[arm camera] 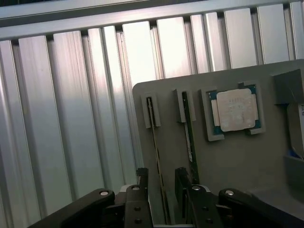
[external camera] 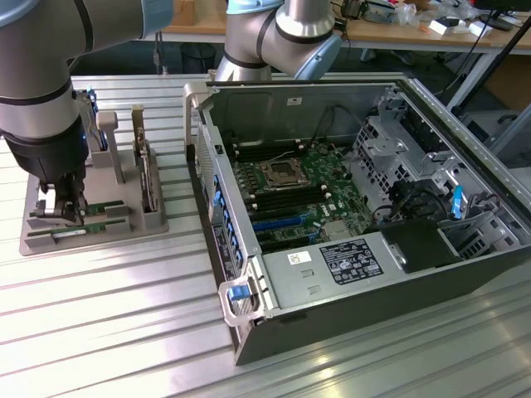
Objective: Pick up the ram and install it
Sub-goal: 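Pick up the ram and move it above insertion slot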
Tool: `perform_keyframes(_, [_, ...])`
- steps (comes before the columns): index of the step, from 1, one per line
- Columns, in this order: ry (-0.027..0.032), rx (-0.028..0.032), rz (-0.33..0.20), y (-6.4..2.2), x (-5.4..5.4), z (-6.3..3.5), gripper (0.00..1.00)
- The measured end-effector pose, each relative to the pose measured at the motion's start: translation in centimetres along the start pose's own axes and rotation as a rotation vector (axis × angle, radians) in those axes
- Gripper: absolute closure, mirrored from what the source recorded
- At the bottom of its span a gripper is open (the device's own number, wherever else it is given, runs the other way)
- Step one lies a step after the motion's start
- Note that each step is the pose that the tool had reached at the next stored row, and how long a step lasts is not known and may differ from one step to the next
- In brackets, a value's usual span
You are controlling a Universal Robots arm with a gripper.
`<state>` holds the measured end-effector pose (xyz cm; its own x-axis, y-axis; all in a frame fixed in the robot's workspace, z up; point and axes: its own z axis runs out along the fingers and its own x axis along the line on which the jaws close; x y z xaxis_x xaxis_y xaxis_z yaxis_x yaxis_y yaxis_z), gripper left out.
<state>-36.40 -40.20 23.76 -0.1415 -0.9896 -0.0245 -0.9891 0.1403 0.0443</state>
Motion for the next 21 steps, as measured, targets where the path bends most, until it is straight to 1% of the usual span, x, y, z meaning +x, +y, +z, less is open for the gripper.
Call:
perform_keyframes(8, [0.0005, -0.0003, -0.007, 0.43, 0.1, 0.53, 0.64])
perform_keyframes(9, [0.0012, -0.0007, -0.027, 0.43, 0.1, 0.61, 0.64])
perform_keyframes(10, [0.0026, -0.0015, -0.060, 0.42, 0.1, 0.72, 0.64])
perform_keyframes(11, [0.0032, -0.0018, -0.072, 0.42, 0.1, 0.85, 0.64])
perform_keyframes(13, [0.0041, -0.0020, -0.083, 0.37, 0.1, 1.14, 0.64])
perform_keyframes(18, [0.0060, -0.0025, -0.104, -0.17, 0.1, 1.73, 0.64])
perform_keyframes(21, [0.0094, -0.0028, -0.126, -0.39, 0.1, 2.08, 0.64])
